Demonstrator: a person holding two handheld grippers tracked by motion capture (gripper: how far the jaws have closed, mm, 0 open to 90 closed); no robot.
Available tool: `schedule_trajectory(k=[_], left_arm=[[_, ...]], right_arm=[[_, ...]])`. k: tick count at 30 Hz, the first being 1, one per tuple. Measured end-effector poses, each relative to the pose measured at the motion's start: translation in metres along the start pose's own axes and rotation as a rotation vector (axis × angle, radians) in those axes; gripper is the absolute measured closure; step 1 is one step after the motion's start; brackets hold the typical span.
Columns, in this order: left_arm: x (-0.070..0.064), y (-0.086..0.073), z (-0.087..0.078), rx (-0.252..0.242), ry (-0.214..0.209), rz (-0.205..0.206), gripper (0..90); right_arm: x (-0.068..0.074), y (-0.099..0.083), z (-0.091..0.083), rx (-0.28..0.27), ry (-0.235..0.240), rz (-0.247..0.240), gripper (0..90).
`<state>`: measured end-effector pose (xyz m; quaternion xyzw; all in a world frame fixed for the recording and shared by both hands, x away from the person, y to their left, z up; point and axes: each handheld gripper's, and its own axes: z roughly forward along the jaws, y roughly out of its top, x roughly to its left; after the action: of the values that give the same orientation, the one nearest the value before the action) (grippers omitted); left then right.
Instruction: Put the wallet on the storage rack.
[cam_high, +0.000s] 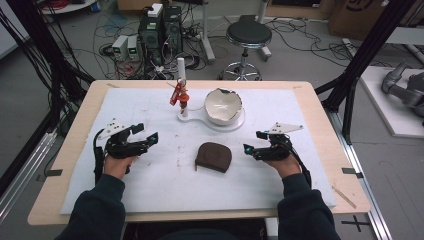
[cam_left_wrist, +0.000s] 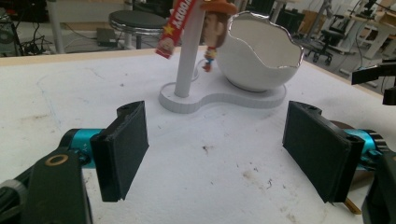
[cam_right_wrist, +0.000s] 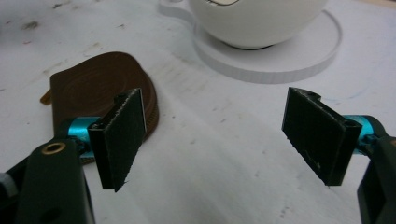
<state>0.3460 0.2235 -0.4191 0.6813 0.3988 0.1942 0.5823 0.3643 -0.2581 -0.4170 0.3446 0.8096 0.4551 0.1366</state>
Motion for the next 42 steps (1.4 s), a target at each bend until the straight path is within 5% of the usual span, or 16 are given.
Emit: schedule_trajectory(k=[6, 14, 19, 23, 28, 34, 35, 38, 39, 42], left_arm=[[-0.007, -0.002, 0.003, 0.006, -0.006, 0.004, 23.1], [-0.012, -0.004, 0.01, 0.033, -0.022, 0.017, 23.1], [-0.012, -0.006, 0.012, 0.045, -0.029, 0.02, 23.1], [-0.014, -0.007, 0.013, 0.053, -0.036, 0.019, 23.1], [-0.015, -0.008, 0.016, 0.062, -0.047, 0.02, 23.1], [-0.015, -0.009, 0.019, 0.074, -0.061, 0.009, 23.1], [-0.016, -0.01, 0.02, 0.078, -0.065, 0.006, 23.1], [-0.018, -0.01, 0.023, 0.08, -0.064, -0.001, 23.1], [-0.019, -0.01, 0.024, 0.079, -0.075, -0.017, 22.4], [-0.026, -0.01, 0.032, 0.097, -0.116, -0.028, 22.2]], right_arm=[[0.012, 0.0, 0.012, 0.006, 0.093, 0.004, 21.9], [0.031, 0.0, 0.043, 0.085, 0.204, -0.011, 21.9], [0.032, -0.003, 0.055, 0.136, 0.211, -0.012, 20.3], [0.027, -0.005, 0.059, 0.15, 0.251, 0.042, 19.6], [0.027, -0.004, 0.059, 0.136, 0.326, 0.021, 25.4], [0.03, -0.002, 0.063, 0.168, 0.33, 0.016, 27.7], [0.032, 0.0, 0.061, 0.158, 0.328, -0.045, 31.7], [0.037, 0.002, 0.06, 0.145, 0.312, -0.114, 33.2], [0.042, 0.006, 0.057, 0.117, 0.31, -0.195, 39.9], [0.047, 0.007, 0.057, 0.092, 0.312, -0.247, 43.2]])
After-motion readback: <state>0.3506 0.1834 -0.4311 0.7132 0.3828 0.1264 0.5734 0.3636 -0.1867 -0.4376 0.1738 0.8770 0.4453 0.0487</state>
